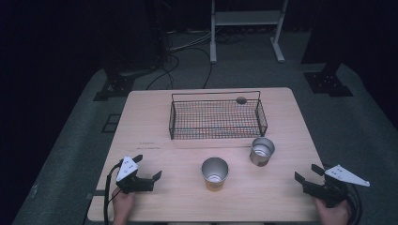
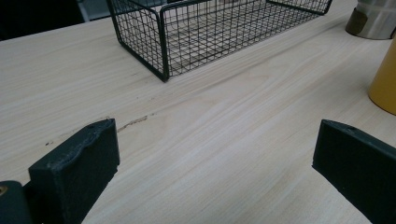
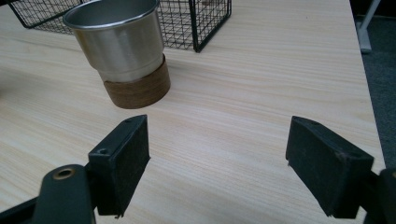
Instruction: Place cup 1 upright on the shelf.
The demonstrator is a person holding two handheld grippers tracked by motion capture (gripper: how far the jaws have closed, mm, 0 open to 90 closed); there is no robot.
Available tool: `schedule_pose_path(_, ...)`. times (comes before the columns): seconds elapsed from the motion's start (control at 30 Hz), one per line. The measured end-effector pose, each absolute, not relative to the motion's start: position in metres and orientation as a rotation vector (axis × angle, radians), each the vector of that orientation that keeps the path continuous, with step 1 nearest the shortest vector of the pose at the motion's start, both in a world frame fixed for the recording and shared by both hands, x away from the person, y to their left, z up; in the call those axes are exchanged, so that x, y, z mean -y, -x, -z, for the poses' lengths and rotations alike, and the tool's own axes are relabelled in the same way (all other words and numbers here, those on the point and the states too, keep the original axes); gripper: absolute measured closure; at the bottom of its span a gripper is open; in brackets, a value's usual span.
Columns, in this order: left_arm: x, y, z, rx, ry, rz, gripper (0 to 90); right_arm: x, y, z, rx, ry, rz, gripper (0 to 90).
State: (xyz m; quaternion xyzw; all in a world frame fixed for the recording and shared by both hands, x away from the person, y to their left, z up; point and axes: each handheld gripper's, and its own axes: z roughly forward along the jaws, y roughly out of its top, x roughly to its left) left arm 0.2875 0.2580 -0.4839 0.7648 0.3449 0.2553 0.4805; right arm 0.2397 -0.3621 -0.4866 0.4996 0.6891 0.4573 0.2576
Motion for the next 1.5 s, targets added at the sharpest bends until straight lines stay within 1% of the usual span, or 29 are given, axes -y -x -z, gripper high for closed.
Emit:
schedule_pose_path(0.17,-0.258,-0.287,0.484,-0.840,-1.865,-0.623,0.0,0.362,-0.238,0.485,-1.878,-1.333,-1.262,19.8)
schedule_pose_path(0.87,-0.258,-0.287,0.484,-0.830,-1.859,-0.621,0.0,0.338,-0.239,0.481,-1.971,-1.240,-1.255,15.3)
schedule_pose_path(1.5,-0.257,-0.286,0.484,-0.832,-1.861,-0.623,0.0,0.305,-0.248,0.479,-2.099,-1.165,-1.197,13.4)
